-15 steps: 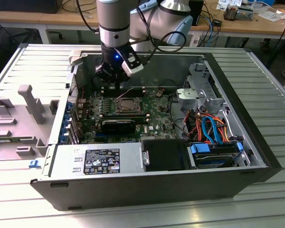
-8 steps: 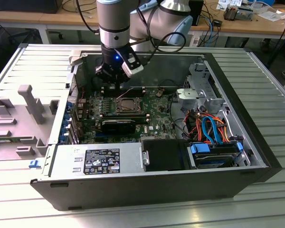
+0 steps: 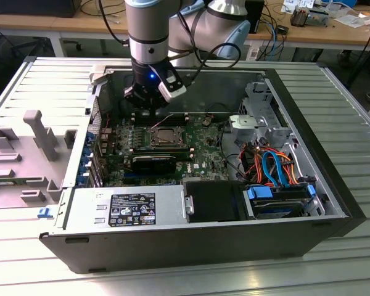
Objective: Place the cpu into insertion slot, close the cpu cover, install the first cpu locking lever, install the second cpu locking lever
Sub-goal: 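Install the first cpu locking lever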
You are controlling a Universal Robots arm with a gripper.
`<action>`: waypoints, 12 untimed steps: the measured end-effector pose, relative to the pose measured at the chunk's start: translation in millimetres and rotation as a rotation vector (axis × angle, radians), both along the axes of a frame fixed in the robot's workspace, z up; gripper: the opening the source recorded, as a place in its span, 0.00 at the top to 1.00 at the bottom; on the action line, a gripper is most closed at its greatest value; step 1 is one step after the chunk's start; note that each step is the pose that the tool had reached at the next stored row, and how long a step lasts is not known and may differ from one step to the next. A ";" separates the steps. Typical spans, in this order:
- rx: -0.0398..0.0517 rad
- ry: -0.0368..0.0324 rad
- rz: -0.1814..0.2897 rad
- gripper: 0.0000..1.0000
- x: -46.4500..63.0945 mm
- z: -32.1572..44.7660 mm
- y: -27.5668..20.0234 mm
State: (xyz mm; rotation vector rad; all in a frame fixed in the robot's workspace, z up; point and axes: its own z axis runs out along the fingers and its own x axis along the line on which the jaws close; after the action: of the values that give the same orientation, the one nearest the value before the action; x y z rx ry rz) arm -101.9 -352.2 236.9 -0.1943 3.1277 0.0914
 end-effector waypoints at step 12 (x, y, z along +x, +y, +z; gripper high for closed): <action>-0.0001 0.0000 0.034 0.89 0.3 -9.5 0.1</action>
State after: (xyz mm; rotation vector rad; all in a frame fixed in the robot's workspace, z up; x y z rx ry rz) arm -101.6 -352.1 227.4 -0.2469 3.1250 0.0914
